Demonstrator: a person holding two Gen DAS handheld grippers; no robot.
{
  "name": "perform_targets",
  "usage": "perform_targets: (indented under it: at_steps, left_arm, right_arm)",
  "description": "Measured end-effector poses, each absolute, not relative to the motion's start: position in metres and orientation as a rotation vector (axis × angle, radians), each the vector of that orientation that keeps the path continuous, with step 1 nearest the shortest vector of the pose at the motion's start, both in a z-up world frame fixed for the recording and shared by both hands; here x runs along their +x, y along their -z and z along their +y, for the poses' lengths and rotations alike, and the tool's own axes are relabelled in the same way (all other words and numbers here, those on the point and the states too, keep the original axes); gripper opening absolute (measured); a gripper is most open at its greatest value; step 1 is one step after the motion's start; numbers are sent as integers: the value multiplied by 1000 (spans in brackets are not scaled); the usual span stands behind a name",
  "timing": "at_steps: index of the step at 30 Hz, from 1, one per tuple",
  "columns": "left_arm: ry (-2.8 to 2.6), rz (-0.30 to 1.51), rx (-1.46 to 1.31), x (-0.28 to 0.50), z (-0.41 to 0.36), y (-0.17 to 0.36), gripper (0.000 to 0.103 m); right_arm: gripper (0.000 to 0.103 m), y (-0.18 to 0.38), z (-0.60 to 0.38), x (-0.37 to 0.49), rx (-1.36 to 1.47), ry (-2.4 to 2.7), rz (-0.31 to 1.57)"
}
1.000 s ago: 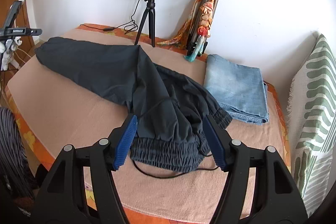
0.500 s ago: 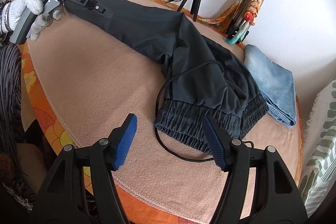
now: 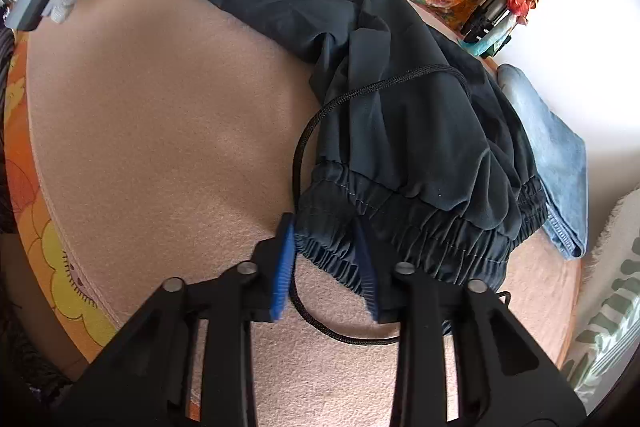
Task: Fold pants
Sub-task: 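Grasp the elastic waistband with the right tool and lift it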
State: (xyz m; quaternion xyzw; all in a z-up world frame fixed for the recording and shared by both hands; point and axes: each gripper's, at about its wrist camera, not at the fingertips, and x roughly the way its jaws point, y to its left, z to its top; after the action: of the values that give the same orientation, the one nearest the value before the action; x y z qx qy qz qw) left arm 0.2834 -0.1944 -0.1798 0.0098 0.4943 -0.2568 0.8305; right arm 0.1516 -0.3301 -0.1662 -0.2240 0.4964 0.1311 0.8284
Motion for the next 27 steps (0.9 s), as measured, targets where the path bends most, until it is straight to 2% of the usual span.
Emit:
perform_targets:
  at_steps: [1, 3, 9, 15, 23, 26, 27]
  left_arm:
    - [546, 1050, 27, 285, -196, 181, 44]
    - [547, 1057, 34, 288, -197, 184, 44]
    - [552, 1068, 42, 290, -196, 188, 44]
    - [551, 1071, 33, 292, -195, 187, 44]
    - [551, 1077, 51, 291, -198, 183, 44]
    - [561, 1071, 47, 287, -198, 178, 44]
    - [568, 1062, 45, 285, -198, 174, 44]
  right_arm:
    - [13, 163, -331, 150, -466, -282, 1049]
    - [11, 152, -332, 148, -451, -291, 1029]
    - [9, 97, -358, 145, -323, -304, 934]
    - [9, 45, -432, 177, -98, -217, 838]
    - [10, 76, -527, 249, 184, -85, 892]
    - [17, 95, -541, 259, 224, -9, 931]
    - [25, 98, -545, 260, 223, 18, 935]
